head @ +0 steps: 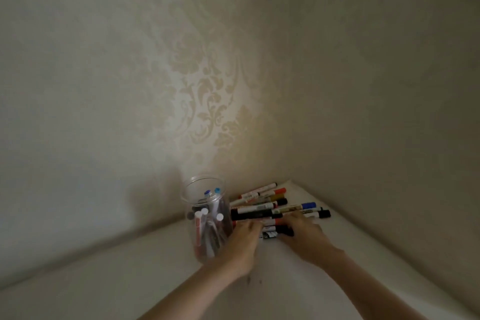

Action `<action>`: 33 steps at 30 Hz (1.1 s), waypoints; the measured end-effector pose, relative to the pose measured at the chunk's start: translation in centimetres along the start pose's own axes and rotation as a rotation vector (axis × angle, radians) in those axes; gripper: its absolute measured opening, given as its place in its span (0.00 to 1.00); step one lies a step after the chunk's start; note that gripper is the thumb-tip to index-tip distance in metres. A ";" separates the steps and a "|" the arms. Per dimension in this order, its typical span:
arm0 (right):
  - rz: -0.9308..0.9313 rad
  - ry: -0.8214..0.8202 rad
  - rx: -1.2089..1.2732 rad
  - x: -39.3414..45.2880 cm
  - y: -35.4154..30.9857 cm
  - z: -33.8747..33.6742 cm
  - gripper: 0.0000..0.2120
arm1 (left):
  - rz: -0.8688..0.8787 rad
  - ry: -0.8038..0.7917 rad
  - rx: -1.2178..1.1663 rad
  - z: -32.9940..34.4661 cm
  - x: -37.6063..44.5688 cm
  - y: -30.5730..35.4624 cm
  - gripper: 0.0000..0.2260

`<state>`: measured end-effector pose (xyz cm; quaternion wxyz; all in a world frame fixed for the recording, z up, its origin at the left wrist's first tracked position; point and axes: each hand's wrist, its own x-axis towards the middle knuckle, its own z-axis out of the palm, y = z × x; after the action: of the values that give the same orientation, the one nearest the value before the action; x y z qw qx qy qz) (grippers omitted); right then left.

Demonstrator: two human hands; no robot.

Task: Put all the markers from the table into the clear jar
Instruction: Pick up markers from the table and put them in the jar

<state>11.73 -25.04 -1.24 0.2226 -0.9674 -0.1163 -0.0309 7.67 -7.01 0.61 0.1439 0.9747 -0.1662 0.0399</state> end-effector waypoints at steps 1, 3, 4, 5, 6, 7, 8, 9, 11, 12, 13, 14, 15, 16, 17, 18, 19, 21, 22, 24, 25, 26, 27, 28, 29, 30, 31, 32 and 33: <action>-0.003 0.011 0.016 0.2 0.0 0.5 0.13 | -0.001 0.018 0.030 0.4 0.4 -0.1 0.29; 0.014 0.055 0.024 0.5 0.4 1.3 0.14 | 0.001 0.043 0.096 1.1 1.2 0.0 0.25; 0.013 0.067 0.001 0.6 0.6 1.4 0.14 | 0.005 0.045 0.119 1.3 1.6 0.0 0.23; 0.008 0.061 -0.035 0.6 0.8 1.4 0.14 | 0.008 0.040 0.129 1.4 1.8 0.0 0.21; 0.013 0.045 -0.057 0.6 1.1 1.3 0.14 | 0.016 0.034 0.136 1.4 1.9 0.0 0.20; 0.029 0.021 -0.062 0.6 1.3 1.1 0.14 | 0.034 0.029 0.147 1.4 1.9 0.0 0.19; 0.048 -0.001 -0.063 0.6 1.5 0.8 0.14 | 0.061 0.027 0.158 1.4 1.9 0.0 0.18; 0.069 -0.029 -0.064 0.7 1.6 0.5 0.14 | 0.087 0.024 0.158 1.4 1.7 0.0 0.17; 0.096 -0.092 -0.059 1.0 1.6 0.0 0.13 | 0.117 0.020 0.136 1.4 1.2 -0.1 0.15; 0.109 -0.122 -0.050 1.0 1.5 -0.3 0.12 | 0.118 0.013 0.108 1.4 1.0 -0.1 0.15; 0.118 -0.156 -0.043 1.0 1.2 -0.6 0.11 | 0.114 0.007 0.072 1.5 0.7 -0.1 0.16; 0.125 -0.191 -0.040 0.9 1.0 -0.7 0.09 | 0.109 0.005 0.034 1.4 0.3 -0.2 0.16; 0.127 -0.225 -0.044 0.9 1.1 -0.7 0.09 | 0.103 0.005 -0.004 1.2 -0.1 -0.1 0.15; 0.122 -0.250 -0.050 0.8 1.1 -0.7 0.10 | 0.094 0.000 -0.053 0.9 -0.5 0.1 0.13; 0.114 -0.270 -0.055 0.6 1.1 -0.9 0.11 | 0.081 -0.003 -0.117 0.4 -0.9 0.2 0.11; 0.110 -0.276 -0.051 0.3 1.1 -1.4 0.11 | 0.068 0.011 -0.191 -0.2 -1.2 0.4 0.09; 0.117 -0.261 -0.010 0.0 1.2 -2.0 0.10 | 0.054 0.041 -0.272 -1.0 -1.5 0.6 0.07; 0.159 -0.137 0.184 -0.4 1.1 -3.7 0.08 | 0.000 0.151 -0.457 -3.4 -2.1 1.1 0.05; 0.198 -0.039 0.305 -0.5 1.0 -4.6 0.08 | -0.041 0.225 -0.560 -4.8 -2.2 1.4 0.07; 0.247 0.133 0.512 -0.5 0.7 -6.9 0.08 | -0.098 0.349 -0.743 -8.1 -2.7 1.9 0.11; 0.237 0.211 0.562 -0.5 0.3 -8.1 0.07 | -0.110 0.397 -0.809 -9.9 -2.8 1.9 0.13; 0.204 0.276 0.576 -0.6 -0.6 -9.4 0.06 | -0.114 0.448 -0.867 -11.7 -3.0 1.8 0.14; 0.153 0.339 0.558 -0.9 -1.6 -10.7 0.05 | -0.114 0.513 -0.919 -13.5 -3.2 1.3 0.14; 0.099 0.404 0.528 -1.3 -2.9 -12.0 0.05 | -0.122 0.586 -0.952 -15.2 -3.4 0.6 0.14; 0.044 0.469 0.504 -1.6 -4.3 -13.1 0.05 | -0.141 0.656 -0.957 -16.6 -3.5 -0.4 0.14; -0.010 0.530 0.485 -1.9 -5.6 -14.1 0.06 | -0.165 0.715 -0.934 -17.8 -3.8 -1.5 0.14; -0.048 0.580 0.471 -1.9 -7.0 -14.8 0.06 | -0.190 0.760 -0.896 -18.5 -3.9 -2.6 0.14; -0.084 0.620 0.471 -2.0 -8.4 -15.4 0.06 | -0.210 0.795 -0.841 -19.0 -4.0 -3.7 0.14; -0.119 0.647 0.484 -1.9 -9.7 -15.8 0.06 | -0.223 0.825 -0.764 -19.2 -4.0 -4.7 0.13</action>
<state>7.47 -23.88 16.83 0.4667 -0.8191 -0.1001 -0.3182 4.88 4.15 17.14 0.5423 0.7689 0.0051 0.3386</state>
